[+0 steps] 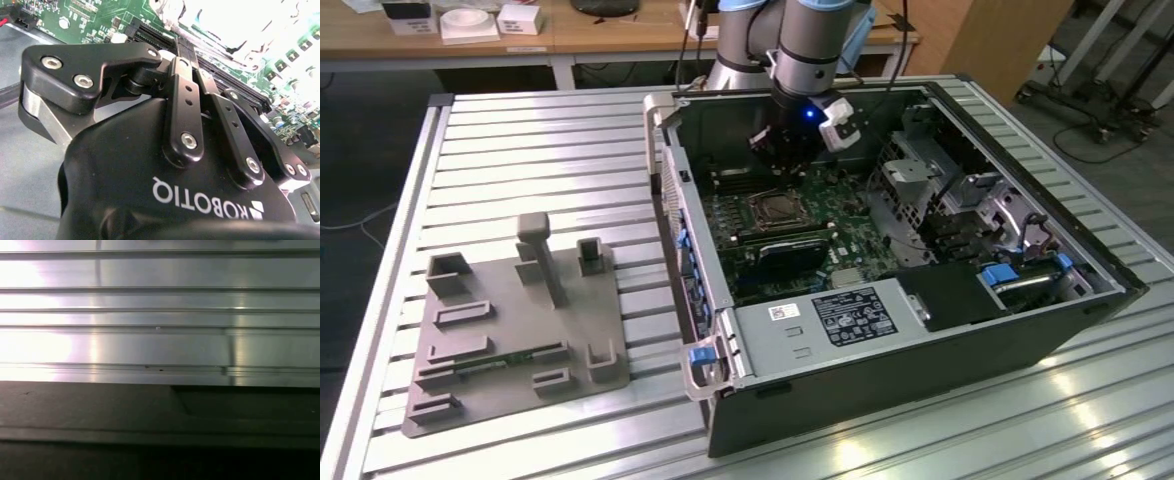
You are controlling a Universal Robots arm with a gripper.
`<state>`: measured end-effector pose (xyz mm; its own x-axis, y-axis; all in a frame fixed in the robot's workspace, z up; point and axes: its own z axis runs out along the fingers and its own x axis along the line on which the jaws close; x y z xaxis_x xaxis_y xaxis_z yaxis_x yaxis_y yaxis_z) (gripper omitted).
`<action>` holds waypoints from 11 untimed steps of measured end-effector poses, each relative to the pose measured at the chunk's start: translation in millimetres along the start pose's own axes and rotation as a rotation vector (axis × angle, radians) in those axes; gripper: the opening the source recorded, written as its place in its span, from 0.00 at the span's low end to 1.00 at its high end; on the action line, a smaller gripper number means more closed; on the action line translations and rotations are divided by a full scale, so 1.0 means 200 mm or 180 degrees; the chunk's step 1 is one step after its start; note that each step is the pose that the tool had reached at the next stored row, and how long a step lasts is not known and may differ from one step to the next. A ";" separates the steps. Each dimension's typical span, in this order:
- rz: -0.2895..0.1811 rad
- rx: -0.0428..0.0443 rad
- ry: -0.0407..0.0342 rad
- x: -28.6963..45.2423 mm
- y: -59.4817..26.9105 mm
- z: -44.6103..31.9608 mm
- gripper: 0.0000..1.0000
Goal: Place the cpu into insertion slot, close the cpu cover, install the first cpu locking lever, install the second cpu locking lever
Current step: 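Install the first cpu locking lever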
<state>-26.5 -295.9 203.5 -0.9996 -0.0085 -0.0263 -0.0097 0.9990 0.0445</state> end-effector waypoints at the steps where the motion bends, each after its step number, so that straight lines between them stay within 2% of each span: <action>1: 0.0000 -0.0001 -0.0001 0.000 0.000 0.001 0.11; 4: 0.0000 -0.0001 -0.0001 0.000 -0.001 0.011 0.11; 11: 0.0000 -0.0001 -0.0001 0.000 -0.001 0.007 0.11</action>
<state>-26.4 -296.1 202.1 -0.9996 -0.0086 -0.0266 -0.0098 0.9989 0.0449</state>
